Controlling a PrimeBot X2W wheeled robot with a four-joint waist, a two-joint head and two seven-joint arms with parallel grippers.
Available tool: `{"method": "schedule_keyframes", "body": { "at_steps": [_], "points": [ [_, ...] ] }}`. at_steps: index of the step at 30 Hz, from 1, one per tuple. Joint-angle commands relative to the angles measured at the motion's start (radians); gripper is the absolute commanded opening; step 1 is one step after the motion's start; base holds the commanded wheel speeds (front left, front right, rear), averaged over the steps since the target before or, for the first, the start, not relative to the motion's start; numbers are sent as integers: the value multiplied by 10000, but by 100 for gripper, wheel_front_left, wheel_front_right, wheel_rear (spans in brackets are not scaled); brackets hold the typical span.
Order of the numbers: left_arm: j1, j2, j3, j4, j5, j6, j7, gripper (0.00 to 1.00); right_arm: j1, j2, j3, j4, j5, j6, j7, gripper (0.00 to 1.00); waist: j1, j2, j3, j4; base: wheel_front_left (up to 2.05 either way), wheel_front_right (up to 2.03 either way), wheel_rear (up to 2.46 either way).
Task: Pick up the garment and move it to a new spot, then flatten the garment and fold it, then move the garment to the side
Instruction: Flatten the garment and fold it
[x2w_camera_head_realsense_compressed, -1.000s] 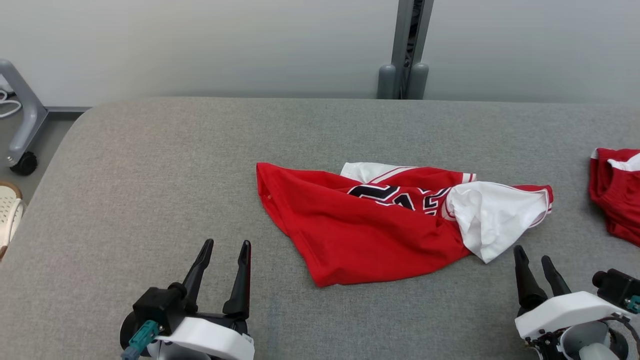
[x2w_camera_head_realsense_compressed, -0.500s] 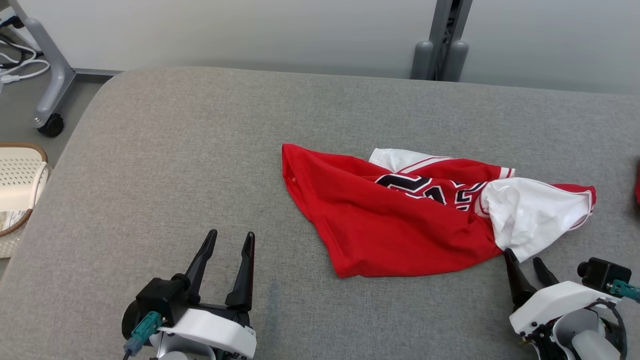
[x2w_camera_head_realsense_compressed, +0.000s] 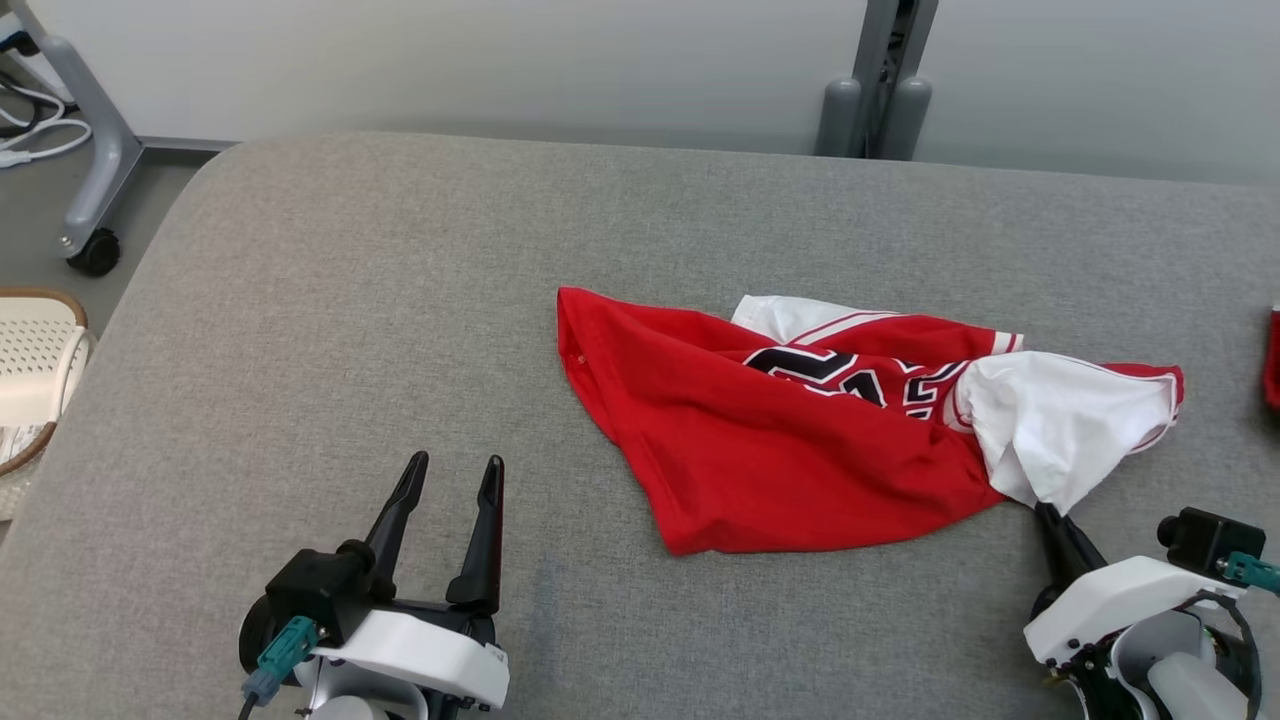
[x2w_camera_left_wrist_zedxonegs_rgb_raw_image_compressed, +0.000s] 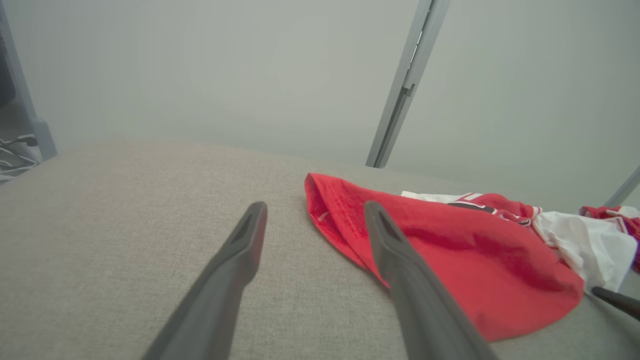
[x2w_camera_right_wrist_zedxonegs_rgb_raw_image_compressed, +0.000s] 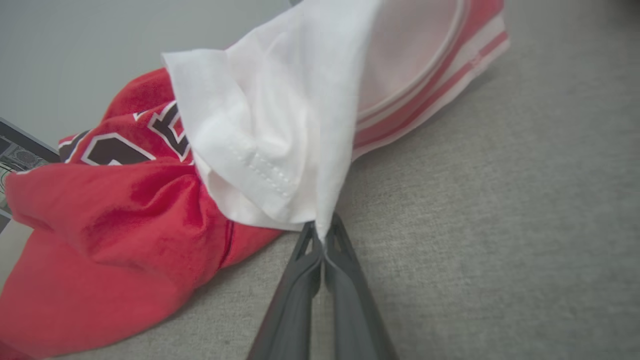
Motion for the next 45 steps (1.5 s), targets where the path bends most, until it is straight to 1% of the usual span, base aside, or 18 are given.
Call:
{"method": "schedule_keyframes", "body": {
  "at_steps": [1,6,12,19,23,30,33,35,38,41,44,45],
  "points": [
    [-115,40,37,7,-18,40,-1,100,-42,-99,33,29,60,3,-98,0,0,0,-32,-42,0,0,0],
    [30,40,50,26,-61,82,0,100,69,-411,193,-209,65,3,-290,0,0,0,-261,-269,0,0,0],
    [184,41,121,1,-94,113,0,100,58,-984,-44,-844,-15,3,-366,0,0,0,-525,-567,0,0,0],
    [239,41,76,-2,-159,157,0,100,-39,-1676,-967,-1666,-325,3,-343,0,0,0,-687,-790,0,0,0],
    [305,41,68,-16,-159,188,0,100,83,-1775,-1773,-1658,-679,3,-64,0,0,0,-755,-849,0,0,0],
    [336,40,99,-28,-134,129,0,100,319,-1332,-3140,-1162,-1622,3,827,0,0,0,-771,-875,0,0,0],
    [329,40,92,-26,-136,102,0,100,452,-1025,-3458,-933,-2047,3,1393,0,0,0,-745,-862,0,0,0],
    [333,41,67,-17,-145,85,0,100,549,-939,-3678,-770,-2390,3,1648,0,0,0,-727,-848,0,0,0],
    [300,41,25,8,-132,49,0,100,644,-663,-4092,-413,-2725,3,1900,0,0,0,-684,-806,0,0,0],
    [231,40,4,1,-109,45,0,100,663,-530,-4464,-12,-3013,3,2078,0,0,0,-607,-751,0,0,0],
    [189,41,5,8,-80,34,0,100,670,-390,-4636,248,-3132,3,2218,0,0,0,-558,-713,0,0,0],
    [172,41,10,16,-81,28,0,100,661,-311,-4736,397,-3166,3,2270,4,0,0,-533,-698,0,0,0]
  ]
}}
